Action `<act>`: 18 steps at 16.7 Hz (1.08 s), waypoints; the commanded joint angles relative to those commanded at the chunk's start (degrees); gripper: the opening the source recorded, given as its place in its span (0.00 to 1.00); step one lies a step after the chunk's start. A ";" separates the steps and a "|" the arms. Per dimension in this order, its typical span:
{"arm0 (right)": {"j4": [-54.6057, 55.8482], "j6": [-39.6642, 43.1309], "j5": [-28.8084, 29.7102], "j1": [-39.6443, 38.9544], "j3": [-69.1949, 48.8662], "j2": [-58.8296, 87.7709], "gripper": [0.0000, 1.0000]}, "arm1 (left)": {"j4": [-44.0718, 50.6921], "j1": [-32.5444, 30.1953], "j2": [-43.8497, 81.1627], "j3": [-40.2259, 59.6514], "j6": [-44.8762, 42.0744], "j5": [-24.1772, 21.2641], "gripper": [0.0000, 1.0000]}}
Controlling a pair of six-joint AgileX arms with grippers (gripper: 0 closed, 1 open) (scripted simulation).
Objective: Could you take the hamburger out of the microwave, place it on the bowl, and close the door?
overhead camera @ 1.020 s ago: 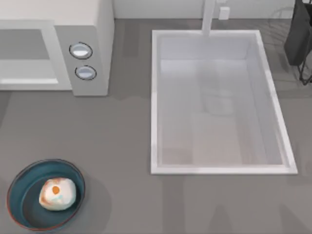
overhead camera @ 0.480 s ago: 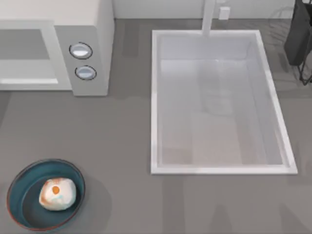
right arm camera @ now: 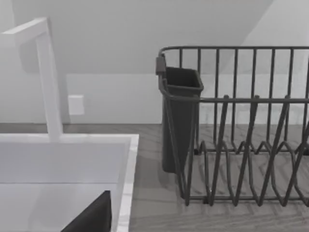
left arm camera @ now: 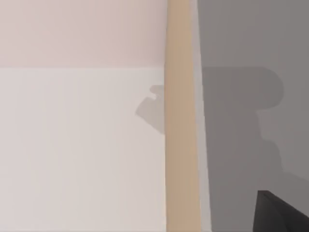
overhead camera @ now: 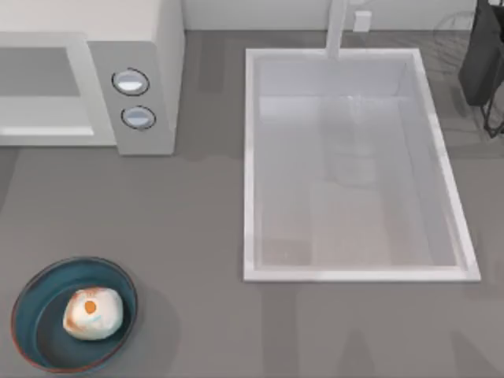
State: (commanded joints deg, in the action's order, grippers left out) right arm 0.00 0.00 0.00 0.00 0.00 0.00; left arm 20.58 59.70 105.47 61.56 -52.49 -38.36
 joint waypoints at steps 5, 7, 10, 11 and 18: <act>0.00 0.00 0.00 0.00 0.00 0.00 1.00 | -1.12 -1.48 -2.62 -2.22 1.53 0.60 0.00; 0.00 0.00 0.00 0.00 0.00 0.00 1.00 | -3.14 -3.67 -6.43 -6.67 3.89 1.72 0.00; 0.00 0.00 0.00 0.00 0.00 0.00 1.00 | -6.88 -7.52 -13.19 -15.78 8.12 3.66 0.00; 0.00 0.00 0.00 0.00 0.00 0.00 1.00 | -8.03 -8.67 -15.22 -18.08 9.39 4.22 0.00; 0.00 0.00 0.00 0.00 0.00 0.00 1.00 | -9.84 -10.47 -18.33 -21.57 11.67 5.11 0.00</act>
State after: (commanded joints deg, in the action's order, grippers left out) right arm 0.00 0.00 0.00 0.00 0.00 0.00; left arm 10.74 49.23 87.15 39.99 -40.82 -33.25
